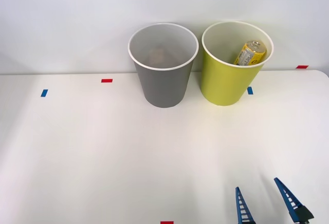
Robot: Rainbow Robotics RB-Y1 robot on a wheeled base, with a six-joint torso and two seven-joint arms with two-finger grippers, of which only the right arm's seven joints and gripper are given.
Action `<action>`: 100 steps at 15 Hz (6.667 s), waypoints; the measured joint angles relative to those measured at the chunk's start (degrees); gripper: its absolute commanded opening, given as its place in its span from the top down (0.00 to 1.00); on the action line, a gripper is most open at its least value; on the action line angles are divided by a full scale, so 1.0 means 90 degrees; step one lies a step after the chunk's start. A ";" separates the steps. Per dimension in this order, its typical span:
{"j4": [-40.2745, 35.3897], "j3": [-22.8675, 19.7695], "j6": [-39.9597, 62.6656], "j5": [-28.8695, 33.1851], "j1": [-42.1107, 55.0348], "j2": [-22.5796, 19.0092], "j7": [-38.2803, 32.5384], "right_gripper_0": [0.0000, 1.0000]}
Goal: Put cans in the gray bin, plastic bottles in the light green bin
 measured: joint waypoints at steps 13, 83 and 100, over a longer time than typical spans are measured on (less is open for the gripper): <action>0.0000 0.0000 0.0000 0.0000 0.0000 0.0000 0.0000 0.00; 0.0001 0.0001 0.0001 0.0001 0.0000 0.0000 0.0000 0.00; 0.0001 0.0001 0.0001 0.0001 0.0000 0.0000 0.0000 0.00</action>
